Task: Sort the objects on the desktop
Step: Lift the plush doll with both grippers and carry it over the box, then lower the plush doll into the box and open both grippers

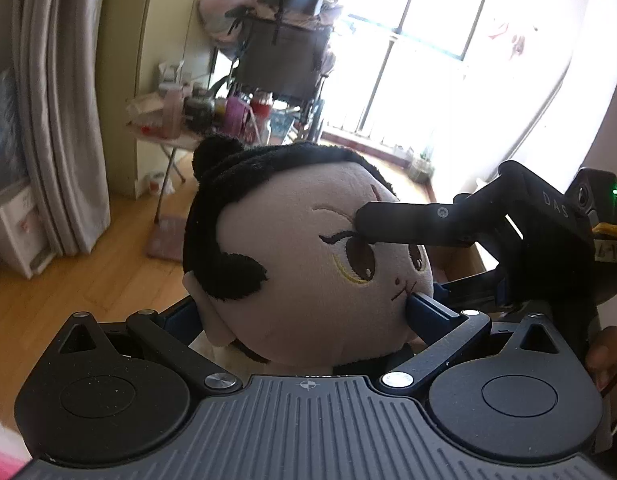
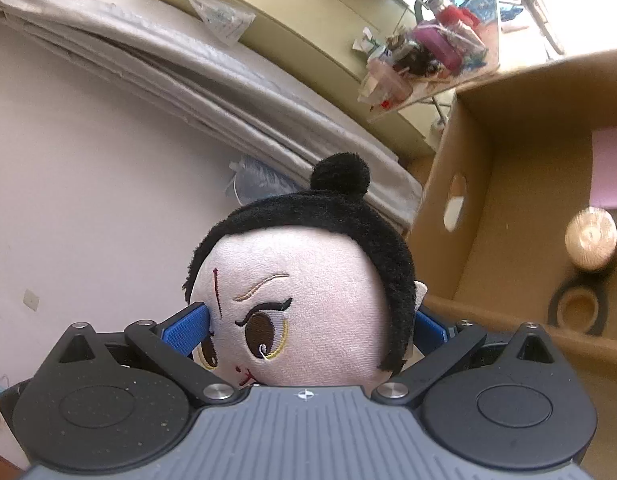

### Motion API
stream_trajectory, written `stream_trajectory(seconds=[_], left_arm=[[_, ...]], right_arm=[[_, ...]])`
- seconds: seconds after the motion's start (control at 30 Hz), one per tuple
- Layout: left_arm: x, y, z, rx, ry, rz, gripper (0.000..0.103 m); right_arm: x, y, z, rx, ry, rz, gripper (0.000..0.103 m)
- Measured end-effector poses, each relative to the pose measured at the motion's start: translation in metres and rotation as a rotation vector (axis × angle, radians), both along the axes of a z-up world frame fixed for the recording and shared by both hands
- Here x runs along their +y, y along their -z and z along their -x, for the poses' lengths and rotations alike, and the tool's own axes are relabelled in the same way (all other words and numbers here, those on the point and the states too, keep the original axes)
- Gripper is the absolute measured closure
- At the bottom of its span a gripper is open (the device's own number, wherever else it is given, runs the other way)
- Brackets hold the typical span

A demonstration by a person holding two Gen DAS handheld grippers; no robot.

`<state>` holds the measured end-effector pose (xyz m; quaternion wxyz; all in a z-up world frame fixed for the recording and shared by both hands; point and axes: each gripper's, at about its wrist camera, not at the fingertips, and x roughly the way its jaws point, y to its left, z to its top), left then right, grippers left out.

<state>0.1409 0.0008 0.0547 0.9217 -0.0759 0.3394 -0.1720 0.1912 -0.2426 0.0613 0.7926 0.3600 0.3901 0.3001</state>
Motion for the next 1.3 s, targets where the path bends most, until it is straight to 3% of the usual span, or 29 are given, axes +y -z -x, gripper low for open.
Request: stream_trajectory(seconds=[0.47, 0.83, 1.07, 1.3], left_arm=[[-0.038, -0.008, -0.059, -0.062, 0.059, -0.050, 0.000], [-0.075, 0.001, -0.123, -0.104, 0.148, -0.067, 0.000], [-0.091, 0.030, -0.165, -0.046, 0.222, -0.076, 0.000], [-0.100, 0.068, -0.191, 0.069, 0.262, -0.125, 0.000]], right_arm=[[-0.037, 0.002, -0.070, -0.010, 0.079, -0.054, 0.000], [-0.078, 0.016, -0.126, -0.009, 0.216, -0.082, 0.000], [-0.097, 0.053, -0.152, 0.048, 0.310, -0.094, 0.000], [-0.102, 0.113, -0.168, 0.178, 0.372, -0.120, 0.000]])
